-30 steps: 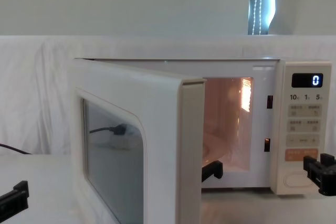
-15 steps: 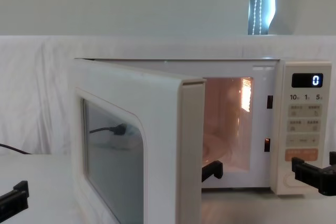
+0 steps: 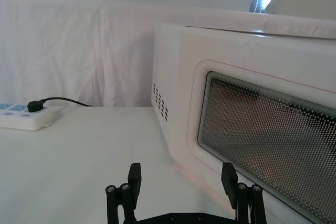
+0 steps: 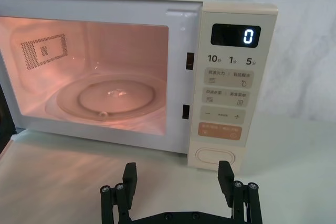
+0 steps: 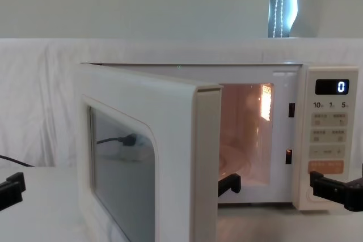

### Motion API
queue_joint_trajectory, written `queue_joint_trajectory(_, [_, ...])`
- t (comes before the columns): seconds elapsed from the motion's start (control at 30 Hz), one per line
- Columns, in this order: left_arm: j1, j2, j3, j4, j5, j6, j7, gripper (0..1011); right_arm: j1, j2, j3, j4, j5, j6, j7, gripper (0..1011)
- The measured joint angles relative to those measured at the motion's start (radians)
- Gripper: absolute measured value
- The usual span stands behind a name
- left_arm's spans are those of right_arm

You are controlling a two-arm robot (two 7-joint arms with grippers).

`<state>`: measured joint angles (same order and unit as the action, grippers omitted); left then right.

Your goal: Press the button to open the microwave door with one hand; close the microwave door with the other hand.

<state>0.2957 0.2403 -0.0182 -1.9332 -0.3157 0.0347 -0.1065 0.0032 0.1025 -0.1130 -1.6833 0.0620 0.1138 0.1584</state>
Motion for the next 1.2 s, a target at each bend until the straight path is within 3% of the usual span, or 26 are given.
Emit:
queue_joint_trajectory(0.27, [0.005, -0.006, -0.013, -0.012, -0.007, 0.003, -0.015, 962, 0.000, 0.000, 0.000, 0.000, 0.000, 0.000, 0.000, 1002])
queue_joint_trajectory(0.4, [0.005, -0.008, -0.022, -0.034, -0.015, 0.021, -0.022, 862, 0.000, 0.000, 0.000, 0.000, 0.000, 0.000, 0.000, 1002])
queue_joint_trajectory(0.77, [0.004, 0.048, -0.036, -0.090, -0.049, 0.106, -0.063, 534, 0.000, 0.000, 0.000, 0.000, 0.000, 0.000, 0.000, 1002])
queue_joint_trajectory(1.0, [0.016, 0.094, -0.050, -0.117, -0.110, 0.154, -0.103, 277, 0.000, 0.000, 0.000, 0.000, 0.000, 0.000, 0.000, 1002])
queue_joint_trajectory(1.2, [0.026, 0.127, -0.062, -0.132, -0.169, 0.172, -0.147, 126, 0.000, 0.000, 0.000, 0.000, 0.000, 0.000, 0.000, 1002])
